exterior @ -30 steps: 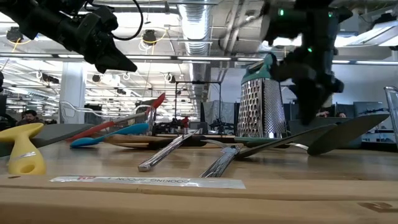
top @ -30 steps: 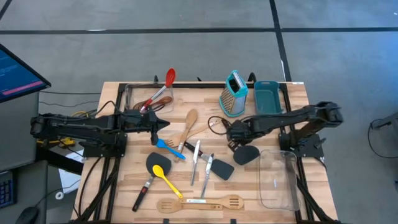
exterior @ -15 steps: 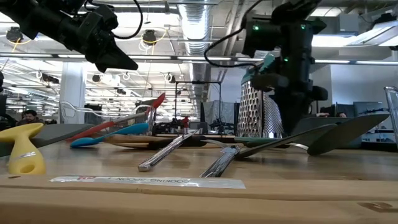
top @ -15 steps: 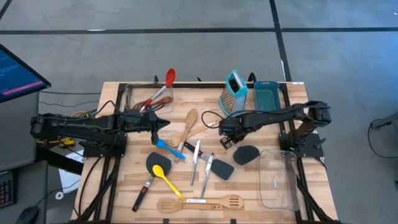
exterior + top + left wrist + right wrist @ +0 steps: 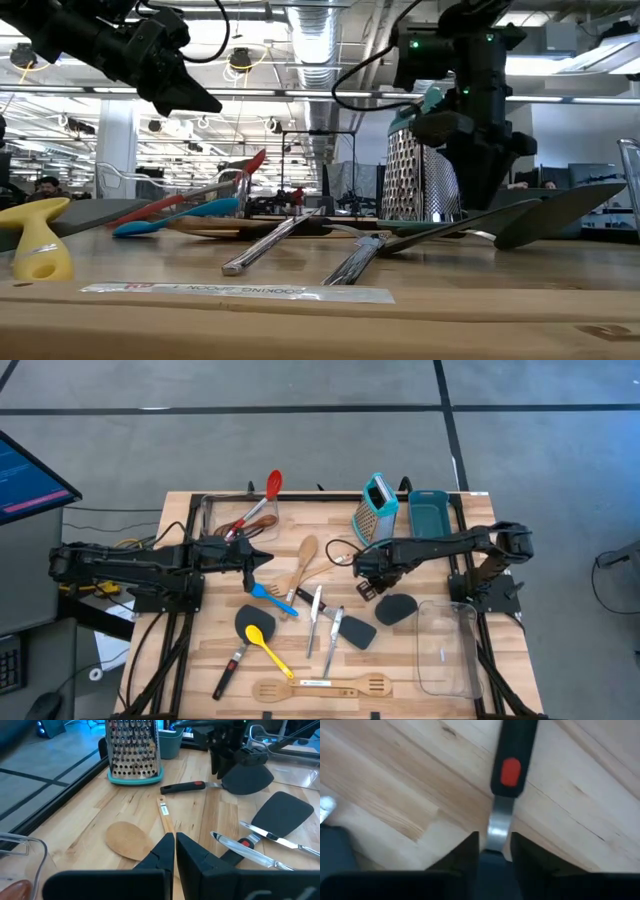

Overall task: Pick & Place Kitchen Items
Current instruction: Put the top right black turner spatula into the right transparent bin

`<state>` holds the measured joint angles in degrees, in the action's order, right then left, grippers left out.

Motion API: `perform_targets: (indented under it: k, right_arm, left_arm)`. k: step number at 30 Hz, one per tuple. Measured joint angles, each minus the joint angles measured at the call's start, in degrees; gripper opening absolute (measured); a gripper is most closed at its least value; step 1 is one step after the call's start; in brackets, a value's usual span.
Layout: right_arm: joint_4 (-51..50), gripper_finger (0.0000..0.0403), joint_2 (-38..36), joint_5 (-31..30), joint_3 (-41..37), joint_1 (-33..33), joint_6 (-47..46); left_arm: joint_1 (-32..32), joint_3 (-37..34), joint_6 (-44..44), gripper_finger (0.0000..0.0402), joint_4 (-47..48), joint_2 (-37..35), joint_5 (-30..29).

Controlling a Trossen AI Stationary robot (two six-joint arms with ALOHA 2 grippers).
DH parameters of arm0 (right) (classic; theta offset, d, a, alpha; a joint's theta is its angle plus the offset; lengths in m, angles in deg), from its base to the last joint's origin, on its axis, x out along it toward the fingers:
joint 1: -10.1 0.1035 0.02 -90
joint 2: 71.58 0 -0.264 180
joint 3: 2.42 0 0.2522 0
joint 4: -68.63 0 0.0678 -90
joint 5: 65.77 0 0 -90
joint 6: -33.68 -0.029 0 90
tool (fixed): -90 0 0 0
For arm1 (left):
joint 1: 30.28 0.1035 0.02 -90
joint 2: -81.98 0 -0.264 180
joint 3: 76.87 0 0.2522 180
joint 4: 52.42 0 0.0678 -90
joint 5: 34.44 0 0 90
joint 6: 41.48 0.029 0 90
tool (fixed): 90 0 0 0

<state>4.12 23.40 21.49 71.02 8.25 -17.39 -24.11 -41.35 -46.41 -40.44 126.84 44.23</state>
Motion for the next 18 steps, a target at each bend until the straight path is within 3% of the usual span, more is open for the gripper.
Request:
perform_targets:
  k: [9,13,18]
  right_arm:
    - [0.48,0.0225,0.0,-0.11,0.04,-1.33,0.14]
    - [0.66,0.0236,0.0,-0.8,0.04,-1.7,1.33]
    - [0.95,0.0221,0.0,-1.26,0.03,-1.81,1.64]
  left_arm:
    - [0.0,0.0,-0.04,0.0003,0.0,0.0,0.42]
    - [0.0,0.01,-0.04,0.0003,0.0,0.0,0.46]
    - [0.0,0.0,-0.04,0.0003,0.02,-0.01,0.66]
